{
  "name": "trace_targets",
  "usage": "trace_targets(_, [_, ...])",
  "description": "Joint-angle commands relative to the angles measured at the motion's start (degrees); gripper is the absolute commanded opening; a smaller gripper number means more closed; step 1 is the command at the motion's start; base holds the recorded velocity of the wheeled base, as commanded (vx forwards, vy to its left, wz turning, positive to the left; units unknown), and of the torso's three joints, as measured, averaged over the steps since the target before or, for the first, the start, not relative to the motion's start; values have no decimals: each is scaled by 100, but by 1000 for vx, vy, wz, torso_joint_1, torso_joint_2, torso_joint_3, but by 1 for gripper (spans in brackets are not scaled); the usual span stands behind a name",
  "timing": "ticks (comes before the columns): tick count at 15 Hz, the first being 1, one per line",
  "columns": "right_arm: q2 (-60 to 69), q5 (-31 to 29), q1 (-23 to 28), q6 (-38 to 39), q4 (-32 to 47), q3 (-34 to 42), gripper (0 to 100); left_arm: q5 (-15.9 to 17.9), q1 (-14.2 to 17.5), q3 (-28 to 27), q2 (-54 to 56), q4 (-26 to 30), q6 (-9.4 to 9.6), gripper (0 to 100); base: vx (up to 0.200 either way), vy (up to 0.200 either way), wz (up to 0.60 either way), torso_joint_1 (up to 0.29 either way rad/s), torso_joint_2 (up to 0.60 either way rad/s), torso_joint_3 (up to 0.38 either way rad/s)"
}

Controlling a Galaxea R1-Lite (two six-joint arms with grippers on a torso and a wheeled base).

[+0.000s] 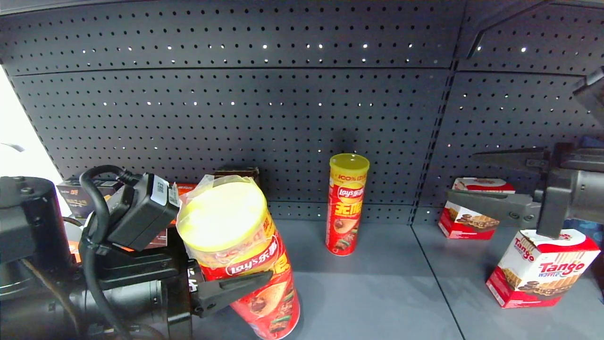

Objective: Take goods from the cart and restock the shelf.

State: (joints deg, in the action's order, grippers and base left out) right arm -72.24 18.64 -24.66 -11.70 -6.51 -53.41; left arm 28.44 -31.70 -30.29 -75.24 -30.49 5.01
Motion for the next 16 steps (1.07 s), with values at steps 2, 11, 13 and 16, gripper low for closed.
trace_targets(2, [-704, 114, -100, -16, -61, -56, 100, -5, 32, 6, -8, -1, 0, 0, 0, 0, 0, 0, 0, 0])
trace_targets(11, [-2110, 869, -30, -166, -1520, -161, 100, 12, 32, -29, -17, -10, 0, 0, 0, 0, 0, 0, 0, 0])
trace_targets(13, [-2224, 1063, -21, -166, -1634, -223, 100, 12, 41, -20, -17, -10, 0, 0, 0, 0, 0, 0, 0, 0])
trace_targets(16, [-2681, 1432, 111, -174, -1986, -451, 100, 12, 58, -20, 1, -10, 0, 0, 0, 0, 0, 0, 0, 0])
